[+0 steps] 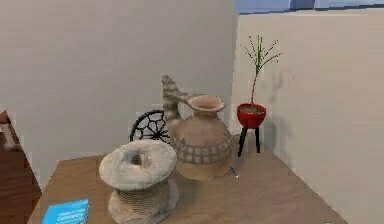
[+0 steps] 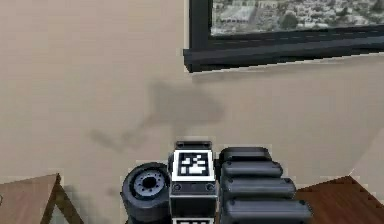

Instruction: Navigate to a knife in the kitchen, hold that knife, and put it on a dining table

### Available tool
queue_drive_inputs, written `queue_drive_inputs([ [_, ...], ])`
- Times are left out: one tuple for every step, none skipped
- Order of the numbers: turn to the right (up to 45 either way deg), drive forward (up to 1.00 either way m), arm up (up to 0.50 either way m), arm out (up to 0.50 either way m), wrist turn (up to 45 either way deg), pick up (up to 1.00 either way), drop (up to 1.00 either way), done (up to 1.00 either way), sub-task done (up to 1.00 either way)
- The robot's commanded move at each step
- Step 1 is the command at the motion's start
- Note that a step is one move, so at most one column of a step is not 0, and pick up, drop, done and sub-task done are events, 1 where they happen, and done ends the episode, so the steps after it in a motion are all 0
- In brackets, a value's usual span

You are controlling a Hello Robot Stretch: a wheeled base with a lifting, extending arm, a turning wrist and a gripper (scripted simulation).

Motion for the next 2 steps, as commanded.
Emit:
queue_drive_inputs([
  [-45.0,0.00,0.00,0.00,0.0,0.00,0.00,0.00,0.00],
  [-45.0,0.00,0.00,0.00,0.0,0.00,0.00,0.00,0.00],
])
